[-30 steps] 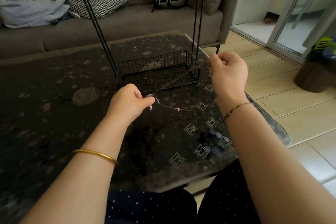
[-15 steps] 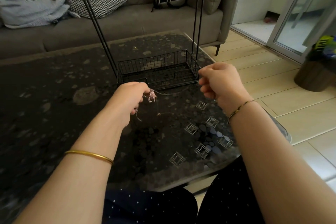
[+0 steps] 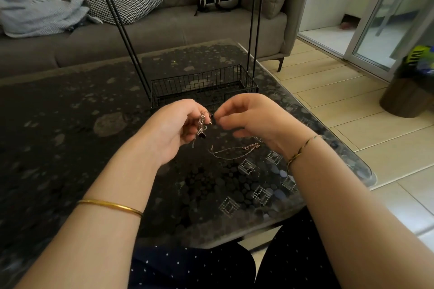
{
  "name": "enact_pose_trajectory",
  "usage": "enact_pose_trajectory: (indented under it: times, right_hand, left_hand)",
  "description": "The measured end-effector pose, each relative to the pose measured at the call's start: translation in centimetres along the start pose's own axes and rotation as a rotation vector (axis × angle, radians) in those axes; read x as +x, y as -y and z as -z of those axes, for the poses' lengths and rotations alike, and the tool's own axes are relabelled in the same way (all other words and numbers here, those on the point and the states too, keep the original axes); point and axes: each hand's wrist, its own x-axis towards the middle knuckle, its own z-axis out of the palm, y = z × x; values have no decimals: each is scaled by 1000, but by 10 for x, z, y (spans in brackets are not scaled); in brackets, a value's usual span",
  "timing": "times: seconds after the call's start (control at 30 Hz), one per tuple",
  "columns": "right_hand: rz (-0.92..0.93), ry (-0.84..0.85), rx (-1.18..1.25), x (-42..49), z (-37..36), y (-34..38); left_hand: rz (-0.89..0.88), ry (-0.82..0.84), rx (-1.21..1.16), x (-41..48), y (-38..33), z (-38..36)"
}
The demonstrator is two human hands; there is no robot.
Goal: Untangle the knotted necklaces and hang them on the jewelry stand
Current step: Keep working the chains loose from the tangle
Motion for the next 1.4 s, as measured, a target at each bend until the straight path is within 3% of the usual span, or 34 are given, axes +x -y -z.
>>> enact_pose_trajectory:
  times: [0.2, 0.43, 0.87, 1.03, 1.27, 1.4]
  right_hand:
    - [-11, 142, 104, 0, -9, 0]
    - [-2, 7, 214, -1, -2, 2]
    - [-102, -50, 271, -3, 7, 1]
    - [-112, -26, 326, -2, 7, -1]
    - [-12, 36, 447, -2, 5, 2]
    - [8, 21, 454, -3, 5, 3]
  left_hand:
    - [-20, 21, 18, -1, 0, -1]
    - [27, -33, 48, 2, 2, 1]
    - [67, -244, 56, 6, 1, 0]
    - [-14, -146, -197, -2, -4, -3]
    - [-32, 37, -106, -5, -3, -13]
    - [-95, 67, 95, -7, 1, -12]
